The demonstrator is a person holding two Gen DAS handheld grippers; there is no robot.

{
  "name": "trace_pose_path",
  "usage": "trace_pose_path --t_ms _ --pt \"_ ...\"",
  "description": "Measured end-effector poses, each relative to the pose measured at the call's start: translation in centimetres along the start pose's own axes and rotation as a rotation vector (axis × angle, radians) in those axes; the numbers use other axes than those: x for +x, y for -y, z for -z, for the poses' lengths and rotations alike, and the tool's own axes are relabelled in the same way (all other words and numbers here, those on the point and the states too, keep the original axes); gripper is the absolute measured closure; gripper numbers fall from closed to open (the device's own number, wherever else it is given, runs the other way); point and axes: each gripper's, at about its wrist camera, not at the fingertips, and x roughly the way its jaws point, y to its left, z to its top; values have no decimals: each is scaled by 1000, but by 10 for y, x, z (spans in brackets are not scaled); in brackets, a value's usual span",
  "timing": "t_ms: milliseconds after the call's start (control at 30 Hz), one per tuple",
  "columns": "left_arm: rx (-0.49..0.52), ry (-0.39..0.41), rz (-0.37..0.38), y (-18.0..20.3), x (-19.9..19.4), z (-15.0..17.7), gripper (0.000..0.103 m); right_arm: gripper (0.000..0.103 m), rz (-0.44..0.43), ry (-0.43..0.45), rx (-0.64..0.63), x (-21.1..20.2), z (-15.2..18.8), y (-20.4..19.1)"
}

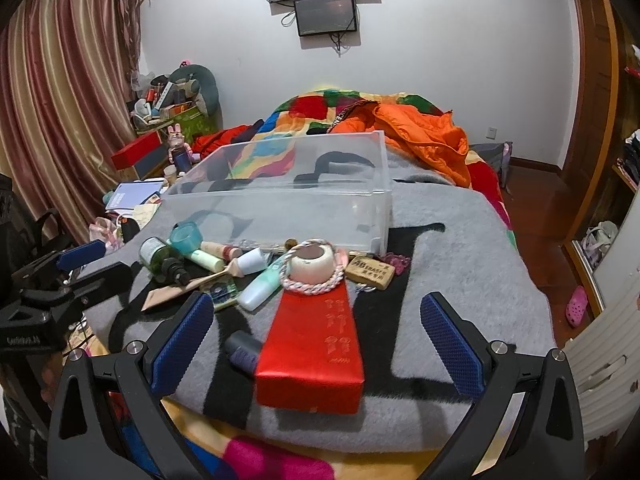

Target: Organize objects

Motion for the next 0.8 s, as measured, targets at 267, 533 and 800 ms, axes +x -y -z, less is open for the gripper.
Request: trace_pose_path --t_ms 267,533,800 --pt "-6 -27 -70 -27 26 -7 0 0 11 -23 65 21 -9 28" --pt "-43 -66 -61 -41 51 -3 11 9 69 -68 95 53 -16 50" --pt "-86 -103 -29 -52 66 -2 23 26 69 -129 99 81 -16 58"
